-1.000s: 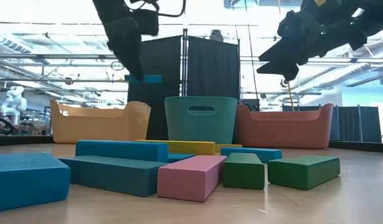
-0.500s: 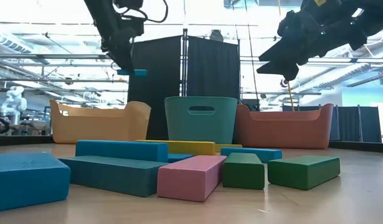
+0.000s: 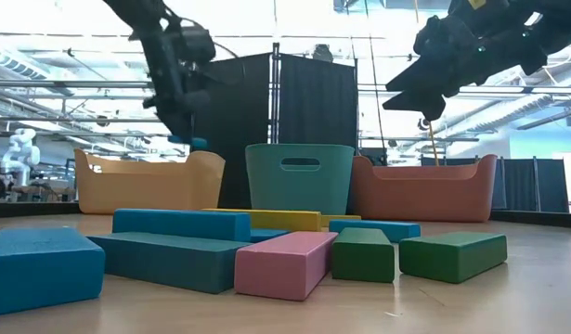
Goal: Sort blocks by size
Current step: Put the blue rectangle block into the yellow bin, then put the yellow rectangle block into the yellow bin
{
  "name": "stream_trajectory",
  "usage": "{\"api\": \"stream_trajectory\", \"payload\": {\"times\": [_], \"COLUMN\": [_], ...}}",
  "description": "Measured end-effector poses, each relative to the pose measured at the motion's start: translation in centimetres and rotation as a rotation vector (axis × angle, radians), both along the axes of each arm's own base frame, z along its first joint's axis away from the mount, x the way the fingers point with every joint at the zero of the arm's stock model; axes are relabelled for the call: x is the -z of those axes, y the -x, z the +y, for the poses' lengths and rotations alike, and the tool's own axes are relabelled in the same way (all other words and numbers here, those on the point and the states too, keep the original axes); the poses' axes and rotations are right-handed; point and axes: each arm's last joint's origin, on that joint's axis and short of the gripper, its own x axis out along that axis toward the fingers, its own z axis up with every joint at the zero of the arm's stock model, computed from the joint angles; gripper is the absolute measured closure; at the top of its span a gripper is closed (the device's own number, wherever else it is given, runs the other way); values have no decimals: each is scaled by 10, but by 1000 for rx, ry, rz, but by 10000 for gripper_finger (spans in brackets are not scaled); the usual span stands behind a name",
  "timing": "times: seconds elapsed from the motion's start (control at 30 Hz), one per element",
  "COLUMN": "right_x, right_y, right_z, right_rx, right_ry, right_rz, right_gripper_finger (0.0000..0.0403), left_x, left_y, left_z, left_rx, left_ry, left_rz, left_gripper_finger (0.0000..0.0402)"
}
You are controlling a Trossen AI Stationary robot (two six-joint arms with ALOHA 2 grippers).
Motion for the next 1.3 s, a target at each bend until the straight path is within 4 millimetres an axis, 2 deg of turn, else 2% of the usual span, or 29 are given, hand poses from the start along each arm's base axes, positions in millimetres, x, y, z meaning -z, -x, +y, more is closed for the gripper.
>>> {"api": "stream_trajectory", "payload": {"times": [0.13,0.33,0.53,0.73,0.87,1.13,1.3], "right_x": [1,17,35,56,66,90,100], "right_y": [0,0,-10,-24,-32,-52,-61], "right_z": [0,0,-2,0,1,10,13], "right_rx": [0,-8,-30,-76,-99,-196,-180], "right_ry": [-1,3,9,20,28,128,190], "right_rz": [3,66,157,244,264,282,288], "right_gripper_finger": [177,177,177,177,177,177,177], "left_x": [20,49,68,75,75,74,66], "left_y": [-3,-5,-6,-5,-5,-3,1], "left_z": [20,41,50,55,55,51,46], "left_rx": [-22,-50,-44,-49,-54,2,3], "left_ry": [31,109,155,170,170,201,205], "left_rz": [46,86,130,146,144,164,167], "left_gripper_finger": [315,315,315,313,280,171,159]}}
